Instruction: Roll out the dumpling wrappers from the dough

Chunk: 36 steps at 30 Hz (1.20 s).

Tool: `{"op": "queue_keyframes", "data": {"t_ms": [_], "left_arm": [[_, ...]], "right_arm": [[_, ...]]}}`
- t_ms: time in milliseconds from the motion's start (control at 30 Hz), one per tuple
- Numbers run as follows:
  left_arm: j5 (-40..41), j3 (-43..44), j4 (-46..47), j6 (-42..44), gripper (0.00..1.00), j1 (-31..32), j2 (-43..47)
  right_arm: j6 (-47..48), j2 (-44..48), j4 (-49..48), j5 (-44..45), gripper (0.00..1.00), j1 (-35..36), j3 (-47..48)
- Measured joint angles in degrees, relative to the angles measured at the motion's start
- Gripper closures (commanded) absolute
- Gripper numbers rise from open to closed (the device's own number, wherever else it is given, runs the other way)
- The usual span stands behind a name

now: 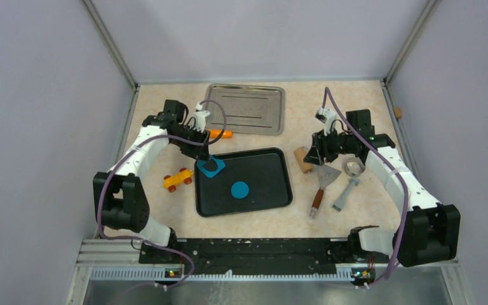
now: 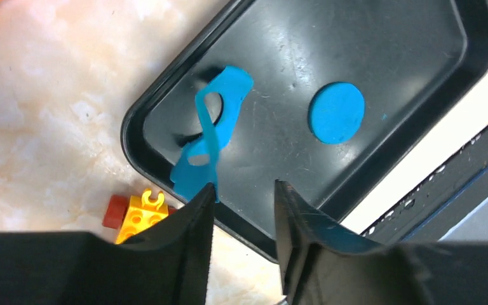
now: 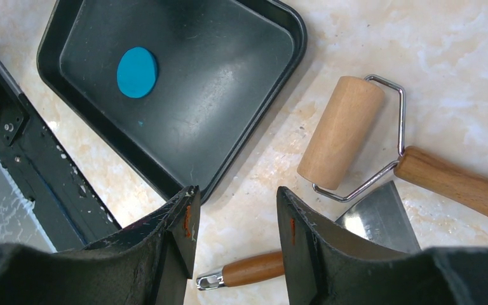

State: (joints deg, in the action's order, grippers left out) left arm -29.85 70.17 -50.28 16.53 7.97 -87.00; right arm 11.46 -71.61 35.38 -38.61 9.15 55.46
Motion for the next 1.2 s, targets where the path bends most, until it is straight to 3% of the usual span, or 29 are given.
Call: {"op": "queue_keyframes", "data": {"t_ms": [233, 433, 767, 867, 967, 1200], "left_arm": [[3.2, -0.5, 0.5, -2.5, 0.41, 0.0, -3.7], [-3.4, -0.5, -0.8, -3.0, 0.39, 0.5, -3.0], [1.2, -6.6, -0.9, -2.9, 0.33, 2.6, 2.1], [1.5, -8.9, -0.9, -2.3, 0.32, 5.8, 4.3], [5.7, -10.7, -0.3, -1.6, 0.32, 9.1, 5.2], [19.0, -10.8, 5.4, -2.6, 0.32, 8.9, -0.5]], "right_arm": [[0.0, 0.3, -0.1, 0.0, 0.51, 0.0, 0.0], [-0.1, 0.3, -0.2, 0.0, 0.51, 0.0, 0.0], [-0.2, 0.3, -0.3, -0.1, 0.51, 0.0, 0.0], [-0.2, 0.3, -0.3, -0.1, 0.51, 0.0, 0.0], [-0.2, 0.3, -0.3, -0.1, 0.51, 0.0, 0.0], [-0.6, 0.3, -0.3, -0.1, 0.51, 0.0, 0.0]]}}
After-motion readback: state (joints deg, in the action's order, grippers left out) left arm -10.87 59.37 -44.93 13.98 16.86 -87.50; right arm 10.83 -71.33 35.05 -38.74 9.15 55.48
